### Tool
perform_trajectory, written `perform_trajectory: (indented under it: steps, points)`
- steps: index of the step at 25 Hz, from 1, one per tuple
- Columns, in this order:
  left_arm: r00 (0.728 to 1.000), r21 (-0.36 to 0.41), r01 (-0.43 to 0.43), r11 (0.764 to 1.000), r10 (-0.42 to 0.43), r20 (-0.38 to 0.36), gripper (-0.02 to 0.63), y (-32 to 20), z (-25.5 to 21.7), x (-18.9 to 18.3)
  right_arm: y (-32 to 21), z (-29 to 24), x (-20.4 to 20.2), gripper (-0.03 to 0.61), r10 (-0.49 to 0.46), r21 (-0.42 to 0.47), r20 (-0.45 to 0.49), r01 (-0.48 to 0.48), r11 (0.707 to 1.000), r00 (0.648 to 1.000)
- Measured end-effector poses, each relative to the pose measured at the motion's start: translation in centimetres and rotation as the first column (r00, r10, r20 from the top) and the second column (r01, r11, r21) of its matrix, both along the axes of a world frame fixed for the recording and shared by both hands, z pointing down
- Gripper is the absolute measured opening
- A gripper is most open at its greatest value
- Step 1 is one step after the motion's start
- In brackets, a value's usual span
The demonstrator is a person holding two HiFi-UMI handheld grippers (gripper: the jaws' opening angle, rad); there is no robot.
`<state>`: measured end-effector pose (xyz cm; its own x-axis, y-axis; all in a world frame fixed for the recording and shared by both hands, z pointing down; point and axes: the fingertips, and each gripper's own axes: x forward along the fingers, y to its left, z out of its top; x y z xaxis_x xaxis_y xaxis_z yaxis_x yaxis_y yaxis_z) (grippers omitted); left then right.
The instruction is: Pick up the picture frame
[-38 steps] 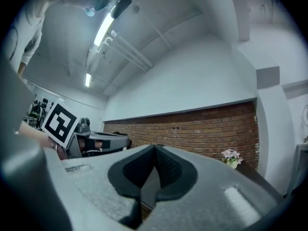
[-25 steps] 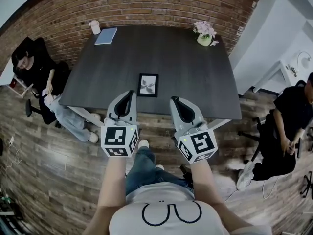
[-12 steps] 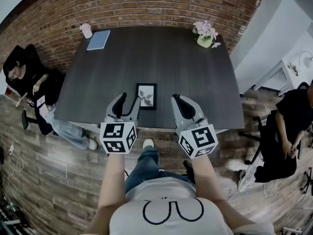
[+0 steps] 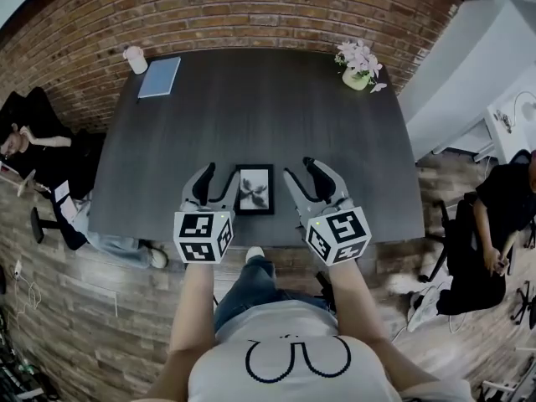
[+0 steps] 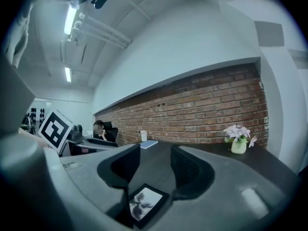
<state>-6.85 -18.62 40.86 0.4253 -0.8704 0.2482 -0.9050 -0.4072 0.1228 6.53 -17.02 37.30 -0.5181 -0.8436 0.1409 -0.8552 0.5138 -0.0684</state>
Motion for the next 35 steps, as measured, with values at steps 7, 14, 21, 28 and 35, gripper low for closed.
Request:
perform_trajectory:
  steps: [7,14,21,28,35]
  points:
    - [0.999,-0.049,-0.036,0.998,0.036,0.000,0.207,-4.1,2.3,-1.0,-4.5,3.8,-1.2,0.388,0.047,-0.163,0.025,-0.043,0.986,0.999]
    - [0.996,-0.140,-0.087,0.986,0.088,-0.002,0.207,-6.5,6.0,-1.1,-7.0,6.3,-1.2,0.387,0.087,-0.237,0.010,-0.083,0.968,0.996]
    - [0.992,-0.260,-0.122,0.958,0.128,0.008,0.207,-7.0,10.4,-0.6,-7.8,10.0,-1.0,0.379,0.076,-0.340,-0.051,-0.089,0.936,0.996]
    - [0.994,-0.370,-0.095,0.924,0.108,0.015,0.206,-5.9,14.0,0.0,-7.5,13.9,-1.0,0.379,0.029,-0.426,-0.104,-0.071,0.902,0.994]
    - [0.998,-0.482,-0.039,0.875,0.061,0.030,0.204,-4.6,17.0,-0.1,-7.8,15.6,-1.0,0.379,0.025,-0.451,-0.088,-0.062,0.890,0.996]
